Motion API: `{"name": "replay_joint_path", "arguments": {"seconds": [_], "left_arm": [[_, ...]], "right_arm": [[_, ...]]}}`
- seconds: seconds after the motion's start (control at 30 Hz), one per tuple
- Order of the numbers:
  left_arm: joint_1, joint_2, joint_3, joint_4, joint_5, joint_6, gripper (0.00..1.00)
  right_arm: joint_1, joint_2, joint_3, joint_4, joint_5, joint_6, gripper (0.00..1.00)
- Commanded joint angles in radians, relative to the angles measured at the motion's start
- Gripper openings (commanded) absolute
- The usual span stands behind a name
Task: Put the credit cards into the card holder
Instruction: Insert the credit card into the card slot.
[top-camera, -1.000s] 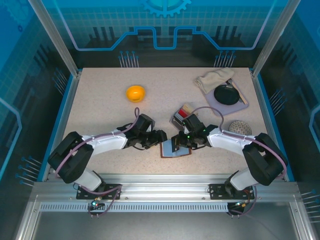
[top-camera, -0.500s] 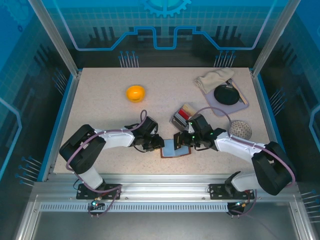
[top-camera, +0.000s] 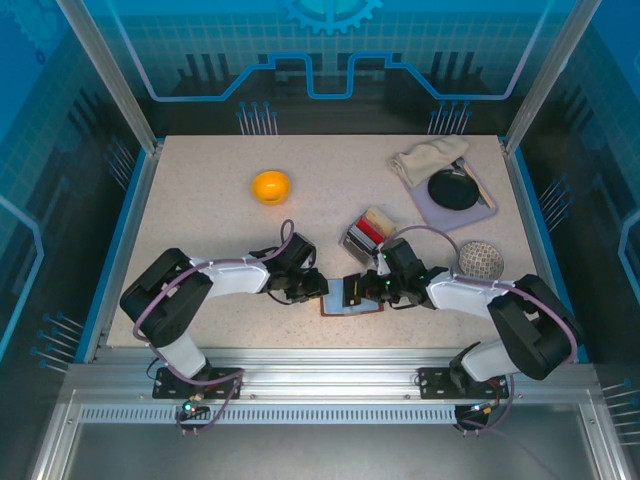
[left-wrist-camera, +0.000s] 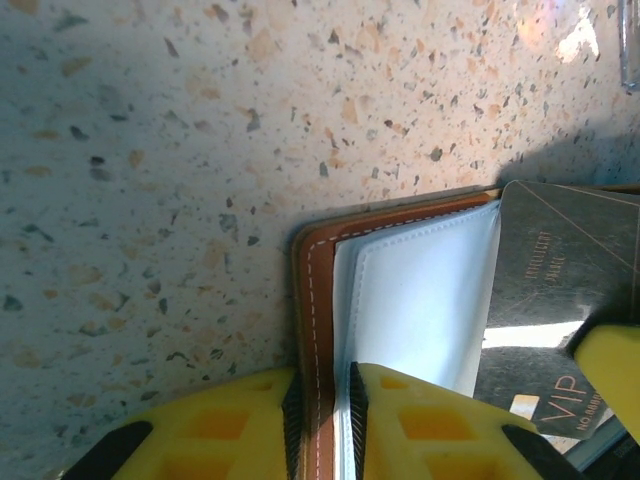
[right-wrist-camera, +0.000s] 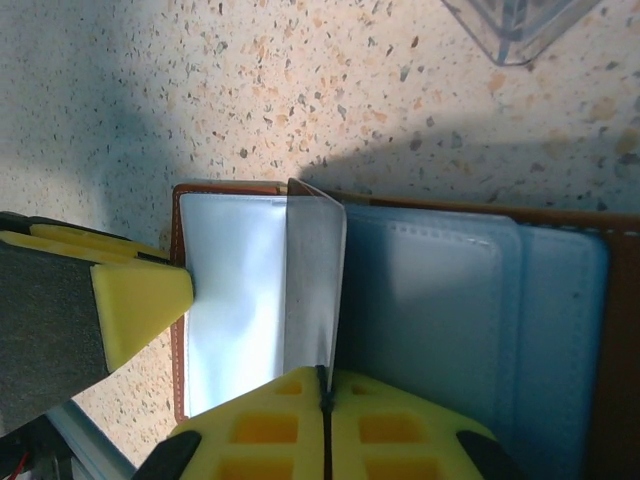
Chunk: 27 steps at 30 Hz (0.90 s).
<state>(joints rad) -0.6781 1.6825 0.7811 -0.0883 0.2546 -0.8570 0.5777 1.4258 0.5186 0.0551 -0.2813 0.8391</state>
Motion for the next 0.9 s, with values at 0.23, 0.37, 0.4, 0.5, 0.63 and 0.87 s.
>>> {"name": "replay_joint_path", "arguments": {"seconds": [0.23, 0.37, 0.4, 0.5, 0.63, 0.87], "left_arm": [[-0.026, 0.064, -0.028, 0.01, -0.032, -0.033, 0.24], [-0.025, 0.068, -0.029, 0.004, -0.044, -0.039, 0.22], [-0.026, 0.072, -0.028, 0.005, -0.042, -0.04, 0.21], [-0.027, 0.076, -0.032, 0.02, -0.032, -0.042, 0.21], [-0.027, 0.08, -0.037, 0.048, -0.012, -0.044, 0.22], [-0.028, 0.067, -0.041, 0.06, -0.011, -0.063, 0.24]], "right_arm": [[0.007, -0.037, -0.058, -0.022, -0.033, 0.03, 0.07], [-0.002, -0.086, -0.096, -0.068, -0.007, 0.019, 0.07], [-0.004, -0.094, -0.104, -0.069, -0.013, 0.013, 0.08], [-0.004, -0.08, -0.113, -0.028, -0.063, 0.006, 0.08], [0.014, -0.002, -0.092, 0.057, -0.079, 0.036, 0.08], [0.037, 0.047, -0.045, 0.093, -0.074, 0.062, 0.09]]}}
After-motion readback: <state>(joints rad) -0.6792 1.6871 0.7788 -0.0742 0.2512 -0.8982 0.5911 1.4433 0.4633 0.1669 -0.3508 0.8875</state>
